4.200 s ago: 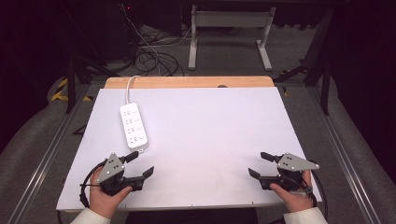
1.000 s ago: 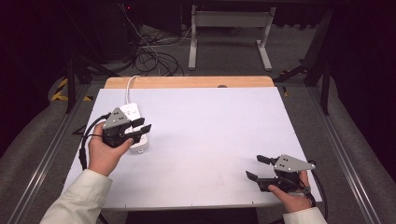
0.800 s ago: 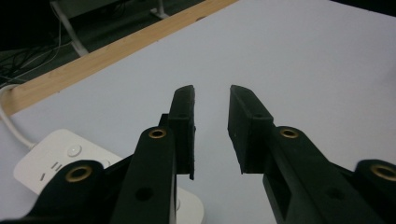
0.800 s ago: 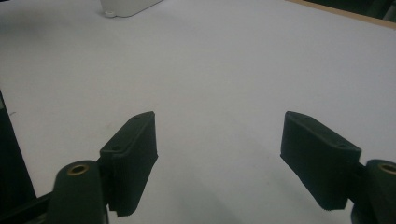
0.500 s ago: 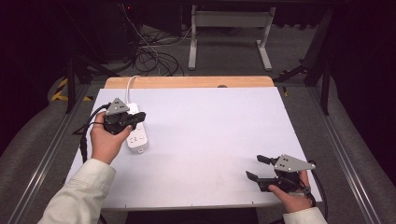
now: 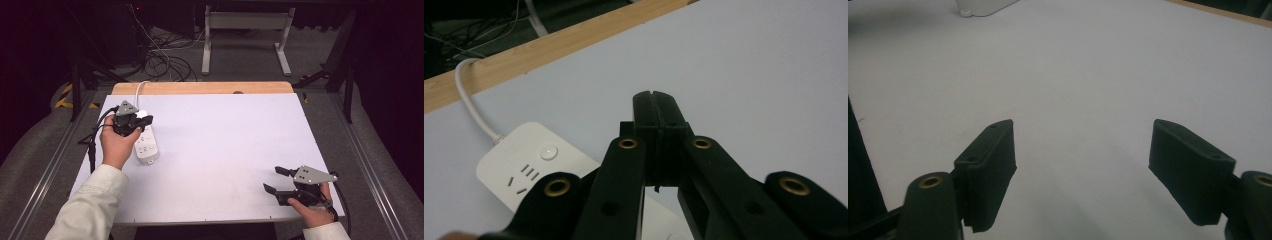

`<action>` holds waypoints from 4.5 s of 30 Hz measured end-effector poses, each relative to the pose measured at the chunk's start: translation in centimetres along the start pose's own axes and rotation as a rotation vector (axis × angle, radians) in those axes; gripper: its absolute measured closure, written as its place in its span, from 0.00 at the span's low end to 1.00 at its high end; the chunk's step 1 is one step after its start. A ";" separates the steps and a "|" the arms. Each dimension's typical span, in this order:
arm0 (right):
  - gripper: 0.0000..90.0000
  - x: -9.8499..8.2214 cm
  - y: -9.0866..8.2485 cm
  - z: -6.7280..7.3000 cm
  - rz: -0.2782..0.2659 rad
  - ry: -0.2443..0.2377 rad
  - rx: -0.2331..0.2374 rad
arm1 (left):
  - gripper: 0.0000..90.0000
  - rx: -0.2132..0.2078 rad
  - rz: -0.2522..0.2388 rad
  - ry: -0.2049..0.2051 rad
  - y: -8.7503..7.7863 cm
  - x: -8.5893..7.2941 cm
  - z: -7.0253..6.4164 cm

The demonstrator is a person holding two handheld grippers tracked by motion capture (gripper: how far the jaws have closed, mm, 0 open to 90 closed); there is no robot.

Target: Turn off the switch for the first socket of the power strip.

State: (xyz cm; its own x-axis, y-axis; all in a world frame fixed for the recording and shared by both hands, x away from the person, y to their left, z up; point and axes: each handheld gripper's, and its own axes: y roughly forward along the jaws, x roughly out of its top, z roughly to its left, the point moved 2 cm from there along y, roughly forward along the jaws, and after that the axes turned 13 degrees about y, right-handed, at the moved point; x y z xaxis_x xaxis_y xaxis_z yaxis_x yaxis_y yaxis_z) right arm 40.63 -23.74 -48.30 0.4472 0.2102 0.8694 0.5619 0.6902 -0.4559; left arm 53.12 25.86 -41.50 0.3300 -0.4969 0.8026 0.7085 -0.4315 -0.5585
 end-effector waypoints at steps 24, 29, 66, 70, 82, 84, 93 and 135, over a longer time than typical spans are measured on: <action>0.30 -0.2 0.2 -0.1 0.005 0.015 0.002 | 1.00 0.075 -0.012 -0.075 3.1 -2.8 3.9; 0.30 -0.2 0.3 -0.2 0.008 0.021 0.003 | 1.00 0.078 0.000 -0.083 4.1 -3.4 4.1; 0.29 -0.4 0.3 -0.3 0.015 0.028 0.008 | 1.00 0.134 0.064 -0.101 6.5 -5.3 5.6; 0.29 -0.4 0.3 -0.3 0.017 0.029 0.010 | 1.00 0.137 0.060 -0.101 6.6 -5.4 5.6; 0.29 -0.5 0.3 -0.4 0.020 0.032 0.016 | 1.00 0.116 0.039 -0.099 7.1 -5.5 5.5; 0.29 -0.5 0.3 -0.4 0.021 0.032 0.016 | 1.00 0.116 0.039 -0.096 7.1 -5.5 5.4; 0.29 -0.6 0.3 -0.4 0.021 0.037 0.020 | 1.00 0.120 0.038 -0.099 7.2 -5.5 5.4; 0.28 -0.2 -0.3 -0.3 -0.014 0.029 0.032 | 1.00 0.090 0.033 -0.001 4.2 0.5 3.6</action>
State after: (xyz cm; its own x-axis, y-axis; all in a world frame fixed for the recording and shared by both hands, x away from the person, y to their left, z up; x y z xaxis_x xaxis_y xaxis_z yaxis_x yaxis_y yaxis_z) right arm 40.56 -24.19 -48.35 0.4602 0.1804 0.8693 0.5455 0.7151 -0.4372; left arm 58.54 26.54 -42.73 0.3545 -0.5088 0.7846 0.7503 -0.3459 -0.5633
